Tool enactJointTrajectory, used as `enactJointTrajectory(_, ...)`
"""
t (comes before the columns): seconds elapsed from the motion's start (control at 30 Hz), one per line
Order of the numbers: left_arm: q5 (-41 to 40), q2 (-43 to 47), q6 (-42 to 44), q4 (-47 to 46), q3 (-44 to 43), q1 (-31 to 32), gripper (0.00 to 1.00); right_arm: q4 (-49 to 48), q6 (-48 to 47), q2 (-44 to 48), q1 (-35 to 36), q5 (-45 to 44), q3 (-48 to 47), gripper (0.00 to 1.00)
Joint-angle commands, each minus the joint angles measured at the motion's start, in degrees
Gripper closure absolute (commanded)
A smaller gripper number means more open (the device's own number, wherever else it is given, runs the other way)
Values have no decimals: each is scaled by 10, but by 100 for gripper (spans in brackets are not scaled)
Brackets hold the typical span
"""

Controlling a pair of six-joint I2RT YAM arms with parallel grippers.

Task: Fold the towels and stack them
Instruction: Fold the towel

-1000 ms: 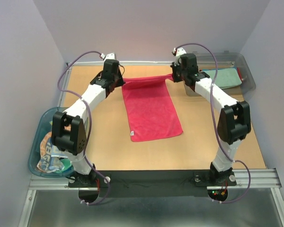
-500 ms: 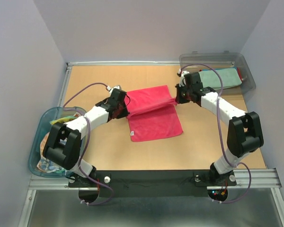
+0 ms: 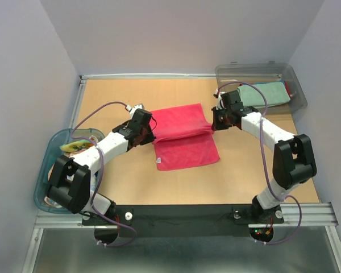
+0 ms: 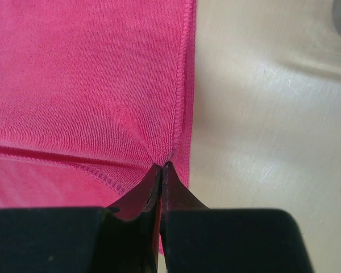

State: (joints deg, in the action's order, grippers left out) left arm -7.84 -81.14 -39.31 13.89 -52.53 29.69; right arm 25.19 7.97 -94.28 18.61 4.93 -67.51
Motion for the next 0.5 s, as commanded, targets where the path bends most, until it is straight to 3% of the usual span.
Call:
enactJointTrajectory(0.0,-28,25,-5,32,-23,3,100,18,-1,30,-10,-32,-32,99)
enactJointTrajectory(0.47,-28,37,-52,9,67,49,100,32,28,50,-10,-15,63,100)
